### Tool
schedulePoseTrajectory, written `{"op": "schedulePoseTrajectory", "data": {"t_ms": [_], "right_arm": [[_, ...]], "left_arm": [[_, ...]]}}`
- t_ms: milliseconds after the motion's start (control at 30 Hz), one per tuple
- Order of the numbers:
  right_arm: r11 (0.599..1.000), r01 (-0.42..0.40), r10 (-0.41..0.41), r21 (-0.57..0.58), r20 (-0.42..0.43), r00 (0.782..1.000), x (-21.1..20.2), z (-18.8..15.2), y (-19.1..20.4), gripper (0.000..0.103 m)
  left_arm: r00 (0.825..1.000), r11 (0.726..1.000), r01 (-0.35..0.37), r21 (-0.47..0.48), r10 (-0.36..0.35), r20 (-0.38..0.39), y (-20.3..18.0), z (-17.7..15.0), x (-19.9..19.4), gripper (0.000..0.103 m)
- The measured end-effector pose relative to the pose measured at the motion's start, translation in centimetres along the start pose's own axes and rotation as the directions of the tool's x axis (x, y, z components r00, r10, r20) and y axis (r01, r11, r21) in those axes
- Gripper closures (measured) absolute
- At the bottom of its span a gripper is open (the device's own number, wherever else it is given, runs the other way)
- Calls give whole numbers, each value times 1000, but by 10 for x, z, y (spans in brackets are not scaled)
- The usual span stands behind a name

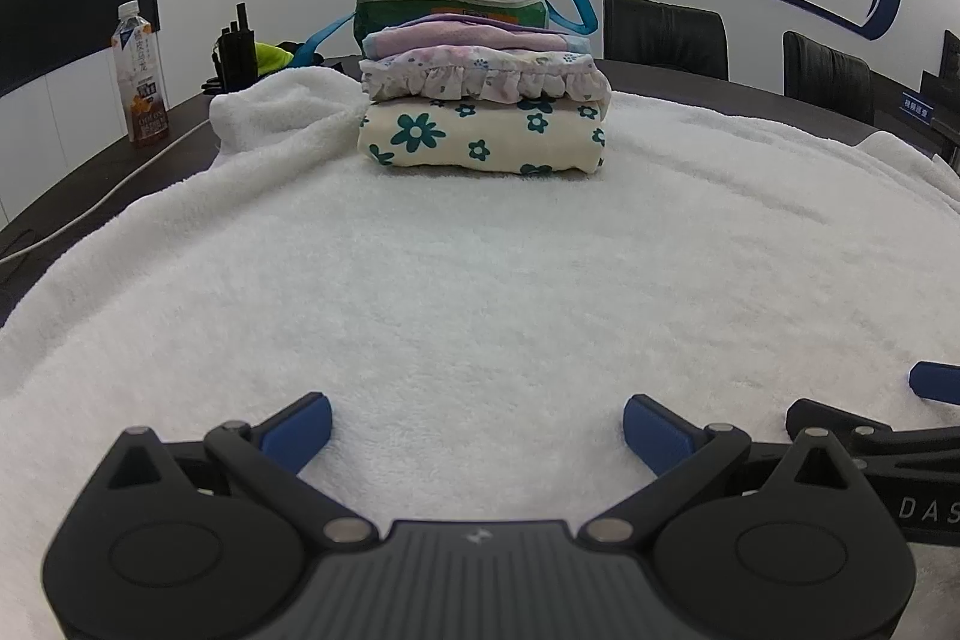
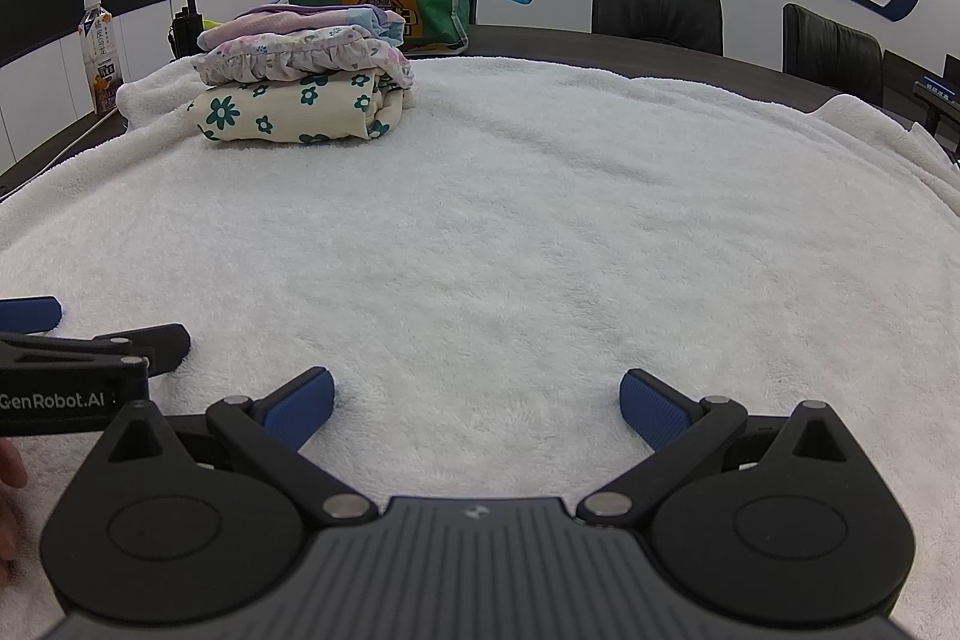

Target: Fold clothes

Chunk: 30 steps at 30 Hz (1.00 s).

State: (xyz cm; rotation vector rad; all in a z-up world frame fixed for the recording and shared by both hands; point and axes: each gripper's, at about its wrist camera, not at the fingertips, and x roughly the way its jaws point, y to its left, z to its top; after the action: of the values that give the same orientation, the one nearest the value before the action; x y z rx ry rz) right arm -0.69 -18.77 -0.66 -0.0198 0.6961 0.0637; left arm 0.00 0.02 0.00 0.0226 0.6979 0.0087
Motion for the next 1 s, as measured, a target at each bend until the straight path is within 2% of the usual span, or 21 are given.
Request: {"op": "schedulePoseTrajectory", "data": {"t_ms": [233, 1000], "right_arm": [[1000, -1, 1, 1, 0, 1000, 0, 0, 0, 0], [1000, 0, 0, 1, 0, 1000, 0, 0, 0, 0]], "left_arm": [[1000, 999, 22, -25, -21, 6, 0, 0, 0, 0], [1000, 1000, 11, -12, -11, 4, -3, 0, 2, 0]]}}
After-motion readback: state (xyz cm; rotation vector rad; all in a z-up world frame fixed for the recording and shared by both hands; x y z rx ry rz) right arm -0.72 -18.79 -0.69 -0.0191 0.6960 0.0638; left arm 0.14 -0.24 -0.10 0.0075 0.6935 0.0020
